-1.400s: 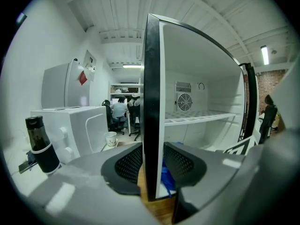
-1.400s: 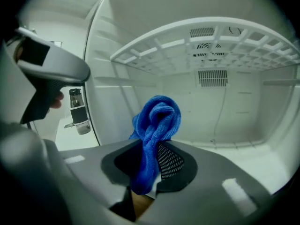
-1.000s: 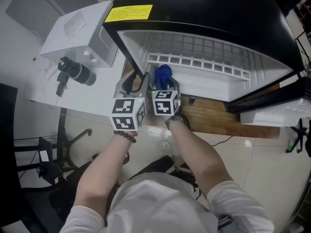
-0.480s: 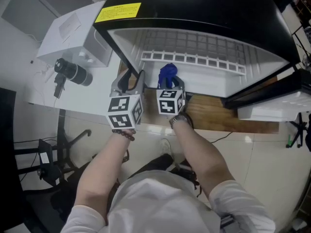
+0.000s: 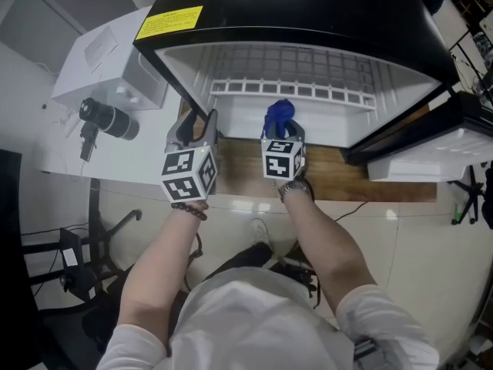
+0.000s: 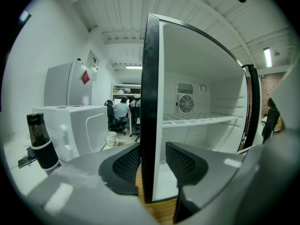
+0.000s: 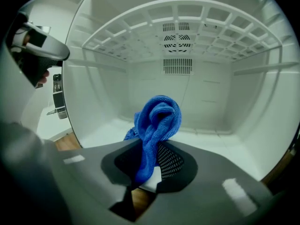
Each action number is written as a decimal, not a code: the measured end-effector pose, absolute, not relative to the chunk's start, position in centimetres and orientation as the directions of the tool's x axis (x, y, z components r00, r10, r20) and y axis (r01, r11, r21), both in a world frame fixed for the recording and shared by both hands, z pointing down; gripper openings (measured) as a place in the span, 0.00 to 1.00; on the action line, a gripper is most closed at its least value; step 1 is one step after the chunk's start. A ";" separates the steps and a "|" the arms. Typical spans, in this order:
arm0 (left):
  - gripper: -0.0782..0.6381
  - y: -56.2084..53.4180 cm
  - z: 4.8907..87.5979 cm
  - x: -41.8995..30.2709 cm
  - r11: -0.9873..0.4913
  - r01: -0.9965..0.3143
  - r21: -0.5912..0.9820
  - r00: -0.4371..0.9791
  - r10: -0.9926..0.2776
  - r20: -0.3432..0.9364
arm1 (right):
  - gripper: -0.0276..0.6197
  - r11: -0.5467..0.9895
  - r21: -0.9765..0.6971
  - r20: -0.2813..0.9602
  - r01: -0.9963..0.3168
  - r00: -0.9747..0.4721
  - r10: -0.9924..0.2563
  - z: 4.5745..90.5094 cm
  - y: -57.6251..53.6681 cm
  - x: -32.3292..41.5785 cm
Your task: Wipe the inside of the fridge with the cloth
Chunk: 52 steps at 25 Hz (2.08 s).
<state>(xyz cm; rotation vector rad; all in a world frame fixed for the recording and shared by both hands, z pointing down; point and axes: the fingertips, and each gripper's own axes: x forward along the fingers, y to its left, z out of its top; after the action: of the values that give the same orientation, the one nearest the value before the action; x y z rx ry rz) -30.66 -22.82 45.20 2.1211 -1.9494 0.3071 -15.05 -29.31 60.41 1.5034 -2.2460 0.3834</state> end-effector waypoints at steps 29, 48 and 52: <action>0.34 -22.1 44.8 -30.7 -0.058 -0.997 0.053 0.071 -0.949 0.306 | 0.17 0.159 0.091 0.509 -0.983 -0.092 -0.856 60.4 -30.1 0.0; 0.33 -19.8 45.6 -28.1 -0.124 -0.990 0.069 0.140 -0.937 0.319 | 0.17 0.233 0.013 0.441 -0.972 -0.203 -0.874 57.2 -27.4 -0.5; 0.33 -19.8 45.9 -25.6 -0.213 -0.975 0.060 0.221 -0.920 0.323 | 0.17 0.362 -0.013 0.400 -0.932 -0.336 -0.853 55.7 -25.1 -2.5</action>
<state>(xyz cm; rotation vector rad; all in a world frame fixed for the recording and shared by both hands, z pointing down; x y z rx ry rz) -25.56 -19.83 45.92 2.2459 -1.7899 0.3183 -2.53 -25.06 55.73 1.5725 -2.3031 0.3436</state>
